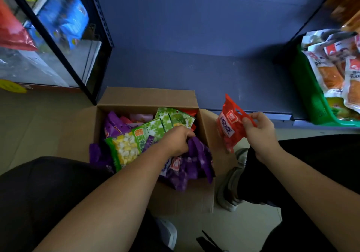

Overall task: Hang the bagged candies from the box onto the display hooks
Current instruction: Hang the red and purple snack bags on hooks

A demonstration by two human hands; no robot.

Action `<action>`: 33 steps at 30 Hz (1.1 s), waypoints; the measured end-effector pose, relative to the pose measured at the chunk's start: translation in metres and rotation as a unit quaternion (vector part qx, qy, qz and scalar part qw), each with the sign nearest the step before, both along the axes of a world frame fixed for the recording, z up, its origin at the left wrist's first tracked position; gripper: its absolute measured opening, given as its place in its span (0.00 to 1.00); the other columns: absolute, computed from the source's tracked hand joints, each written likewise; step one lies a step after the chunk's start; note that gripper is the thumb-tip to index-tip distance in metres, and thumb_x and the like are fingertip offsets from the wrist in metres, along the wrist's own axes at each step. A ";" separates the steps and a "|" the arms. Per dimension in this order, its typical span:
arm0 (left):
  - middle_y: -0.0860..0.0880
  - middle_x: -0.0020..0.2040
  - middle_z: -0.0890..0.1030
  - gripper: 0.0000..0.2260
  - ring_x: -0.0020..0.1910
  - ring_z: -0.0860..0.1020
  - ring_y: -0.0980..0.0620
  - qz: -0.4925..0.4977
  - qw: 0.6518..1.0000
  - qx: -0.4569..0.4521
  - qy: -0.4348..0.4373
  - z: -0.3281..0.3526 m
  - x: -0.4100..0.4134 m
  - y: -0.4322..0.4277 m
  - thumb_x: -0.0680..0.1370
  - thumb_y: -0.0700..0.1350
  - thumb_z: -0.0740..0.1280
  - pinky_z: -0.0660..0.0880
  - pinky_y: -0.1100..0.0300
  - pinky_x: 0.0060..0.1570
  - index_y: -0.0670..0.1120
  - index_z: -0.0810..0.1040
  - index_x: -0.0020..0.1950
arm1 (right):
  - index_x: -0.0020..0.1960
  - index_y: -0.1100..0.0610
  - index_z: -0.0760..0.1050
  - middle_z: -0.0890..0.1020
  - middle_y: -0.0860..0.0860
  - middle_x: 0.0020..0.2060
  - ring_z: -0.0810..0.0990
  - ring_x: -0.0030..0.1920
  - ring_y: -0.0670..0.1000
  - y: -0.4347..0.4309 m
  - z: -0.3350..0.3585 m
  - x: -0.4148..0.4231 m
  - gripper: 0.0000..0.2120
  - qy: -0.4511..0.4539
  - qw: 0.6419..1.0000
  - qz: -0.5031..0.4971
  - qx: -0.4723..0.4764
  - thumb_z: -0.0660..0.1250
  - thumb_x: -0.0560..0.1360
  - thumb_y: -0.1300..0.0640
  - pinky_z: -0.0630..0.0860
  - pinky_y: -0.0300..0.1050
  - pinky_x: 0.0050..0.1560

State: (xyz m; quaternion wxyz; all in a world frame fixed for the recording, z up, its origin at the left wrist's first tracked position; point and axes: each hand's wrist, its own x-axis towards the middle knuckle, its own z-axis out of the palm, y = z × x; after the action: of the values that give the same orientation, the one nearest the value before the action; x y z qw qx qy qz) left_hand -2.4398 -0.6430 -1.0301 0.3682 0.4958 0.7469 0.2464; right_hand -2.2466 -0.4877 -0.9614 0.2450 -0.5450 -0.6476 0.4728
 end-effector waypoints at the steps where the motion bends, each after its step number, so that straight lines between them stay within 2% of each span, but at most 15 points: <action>1: 0.50 0.35 0.84 0.05 0.37 0.83 0.51 0.013 1.000 0.021 -0.003 0.008 -0.002 0.000 0.72 0.51 0.73 0.82 0.48 0.39 0.50 0.83 0.40 | 0.49 0.57 0.75 0.84 0.56 0.43 0.83 0.43 0.55 0.000 0.005 -0.003 0.03 0.005 1.000 0.005 0.004 0.65 0.82 0.58 0.80 0.46 0.42; 3: 0.49 0.35 0.84 0.09 0.37 0.83 0.51 0.042 0.997 0.057 0.002 0.025 -0.008 0.000 0.70 0.52 0.71 0.81 0.49 0.38 0.47 0.83 0.40 | 0.47 0.53 0.74 0.83 0.53 0.40 0.83 0.39 0.52 0.000 0.015 -0.012 0.05 0.013 0.999 0.014 0.027 0.66 0.82 0.57 0.79 0.47 0.42; 5: 0.47 0.34 0.83 0.09 0.36 0.82 0.49 0.078 0.993 0.088 0.023 0.042 -0.018 0.000 0.69 0.50 0.72 0.78 0.49 0.37 0.45 0.82 0.39 | 0.48 0.56 0.74 0.81 0.50 0.37 0.81 0.34 0.44 -0.002 0.024 -0.020 0.04 0.032 0.998 0.013 0.051 0.66 0.82 0.59 0.79 0.42 0.38; 7: 0.45 0.34 0.83 0.12 0.34 0.80 0.49 0.110 0.988 0.105 0.036 0.058 -0.031 -0.003 0.68 0.53 0.75 0.75 0.50 0.36 0.44 0.83 0.39 | 0.48 0.58 0.74 0.81 0.50 0.36 0.80 0.29 0.40 -0.007 0.030 -0.027 0.04 0.053 0.997 0.020 0.049 0.66 0.82 0.60 0.81 0.40 0.37; 11: 0.43 0.36 0.85 0.12 0.35 0.80 0.50 0.199 0.978 0.060 0.015 0.042 -0.056 -0.023 0.68 0.53 0.79 0.77 0.50 0.39 0.44 0.85 0.40 | 0.44 0.52 0.75 0.85 0.56 0.41 0.86 0.39 0.55 -0.013 0.027 -0.038 0.07 0.071 0.996 0.051 0.008 0.68 0.81 0.58 0.85 0.61 0.48; 13: 0.48 0.38 0.85 0.12 0.41 0.83 0.48 0.257 0.965 0.048 -0.001 0.029 -0.059 -0.037 0.69 0.53 0.80 0.77 0.53 0.43 0.47 0.86 0.45 | 0.45 0.52 0.75 0.86 0.56 0.43 0.87 0.42 0.56 -0.016 0.024 -0.042 0.06 0.062 0.996 0.062 -0.002 0.68 0.81 0.57 0.85 0.62 0.48; 16: 0.53 0.42 0.84 0.09 0.45 0.83 0.52 0.306 0.948 0.074 -0.035 0.023 -0.059 -0.042 0.72 0.52 0.78 0.78 0.55 0.46 0.51 0.84 0.48 | 0.46 0.55 0.75 0.86 0.56 0.43 0.87 0.43 0.57 -0.020 0.018 -0.047 0.06 0.060 0.995 0.084 -0.014 0.68 0.81 0.58 0.85 0.59 0.47; 20: 0.53 0.53 0.84 0.12 0.52 0.82 0.55 0.313 0.934 0.121 -0.120 0.035 -0.059 -0.033 0.75 0.57 0.74 0.81 0.53 0.55 0.51 0.84 0.53 | 0.54 0.60 0.78 0.87 0.55 0.45 0.88 0.43 0.50 -0.022 0.013 -0.054 0.06 0.060 0.992 0.106 -0.031 0.67 0.82 0.58 0.85 0.44 0.42; 22: 0.54 0.47 0.85 0.11 0.48 0.83 0.54 0.287 0.949 0.114 -0.064 0.038 -0.061 -0.033 0.78 0.56 0.71 0.81 0.53 0.50 0.50 0.86 0.49 | 0.55 0.59 0.80 0.88 0.54 0.45 0.88 0.45 0.51 -0.019 0.007 -0.057 0.06 0.056 0.992 0.102 -0.039 0.67 0.82 0.58 0.86 0.46 0.45; 25: 0.52 0.41 0.83 0.18 0.43 0.81 0.51 0.263 0.952 0.098 0.122 0.043 -0.061 -0.036 0.80 0.61 0.64 0.74 0.56 0.39 0.49 0.84 0.45 | 0.48 0.56 0.83 0.88 0.54 0.41 0.88 0.44 0.55 -0.015 0.001 -0.062 0.07 0.032 0.994 0.103 -0.035 0.68 0.81 0.57 0.85 0.56 0.50; 26: 0.52 0.44 0.82 0.20 0.45 0.80 0.51 0.259 0.954 0.090 0.122 0.043 -0.062 -0.037 0.79 0.64 0.63 0.74 0.56 0.41 0.50 0.83 0.47 | 0.46 0.56 0.83 0.88 0.55 0.41 0.88 0.43 0.56 -0.016 0.000 -0.065 0.08 0.028 0.994 0.101 -0.036 0.68 0.81 0.57 0.85 0.56 0.50; 28: 0.54 0.53 0.78 0.23 0.51 0.78 0.55 0.217 0.972 0.062 0.060 0.047 -0.059 -0.038 0.74 0.68 0.68 0.76 0.56 0.50 0.51 0.81 0.57 | 0.45 0.56 0.83 0.88 0.58 0.41 0.87 0.42 0.57 -0.017 -0.001 -0.068 0.08 0.039 0.994 0.096 -0.042 0.68 0.81 0.59 0.85 0.56 0.49; 30: 0.55 0.57 0.75 0.26 0.54 0.76 0.55 0.151 0.985 0.043 0.071 0.044 -0.054 -0.040 0.70 0.63 0.75 0.76 0.56 0.57 0.51 0.79 0.63 | 0.45 0.57 0.84 0.88 0.59 0.41 0.86 0.41 0.57 -0.018 -0.005 -0.070 0.08 0.051 0.993 0.095 -0.053 0.68 0.81 0.59 0.84 0.56 0.49; 31: 0.54 0.56 0.75 0.22 0.54 0.77 0.55 0.151 0.983 0.061 0.089 0.039 -0.053 -0.041 0.71 0.58 0.77 0.76 0.55 0.58 0.50 0.80 0.62 | 0.45 0.58 0.84 0.88 0.58 0.40 0.87 0.41 0.57 -0.018 -0.008 -0.070 0.08 0.053 0.992 0.096 -0.059 0.68 0.81 0.59 0.85 0.56 0.49; 33: 0.54 0.49 0.77 0.10 0.49 0.78 0.55 0.223 0.963 0.123 0.085 0.036 -0.055 -0.042 0.74 0.50 0.76 0.76 0.56 0.53 0.48 0.85 0.53 | 0.46 0.58 0.84 0.88 0.56 0.40 0.87 0.40 0.54 -0.017 -0.011 -0.070 0.08 0.061 0.991 0.091 -0.073 0.68 0.81 0.58 0.85 0.52 0.47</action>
State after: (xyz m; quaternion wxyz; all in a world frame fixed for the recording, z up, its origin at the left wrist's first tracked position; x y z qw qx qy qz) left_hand -2.4947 -0.6850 -0.9938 0.1751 0.3775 0.8309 0.3695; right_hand -2.3163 -0.5050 -0.9724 0.1998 -0.4704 -0.6417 0.5718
